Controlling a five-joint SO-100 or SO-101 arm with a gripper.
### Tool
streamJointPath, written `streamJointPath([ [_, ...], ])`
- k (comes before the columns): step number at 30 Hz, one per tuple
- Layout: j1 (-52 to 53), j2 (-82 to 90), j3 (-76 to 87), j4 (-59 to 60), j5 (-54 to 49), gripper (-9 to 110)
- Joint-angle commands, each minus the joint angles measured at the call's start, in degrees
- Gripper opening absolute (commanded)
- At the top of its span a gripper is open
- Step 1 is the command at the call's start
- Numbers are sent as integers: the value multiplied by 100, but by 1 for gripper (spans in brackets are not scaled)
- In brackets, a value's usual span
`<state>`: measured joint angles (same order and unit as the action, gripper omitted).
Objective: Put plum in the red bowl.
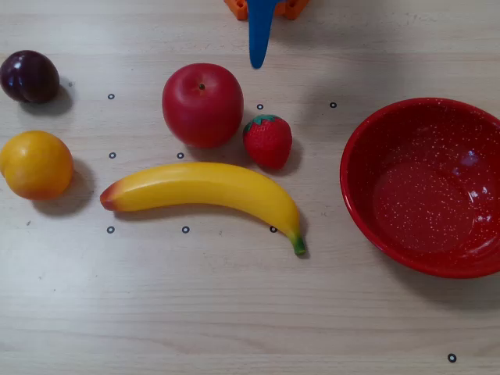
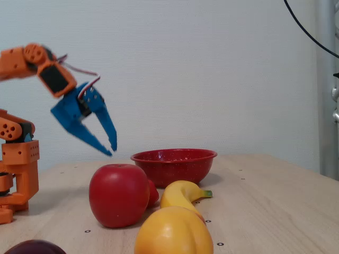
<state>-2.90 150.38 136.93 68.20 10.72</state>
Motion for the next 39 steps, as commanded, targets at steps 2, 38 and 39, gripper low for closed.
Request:
streamJointPath([
  [2,-413,-668,-1512,747,229,0],
  [38,-5906,-8227,-9167,3199,4975,0],
  [39,-5985,-8341,-9255,3217,5159,0],
])
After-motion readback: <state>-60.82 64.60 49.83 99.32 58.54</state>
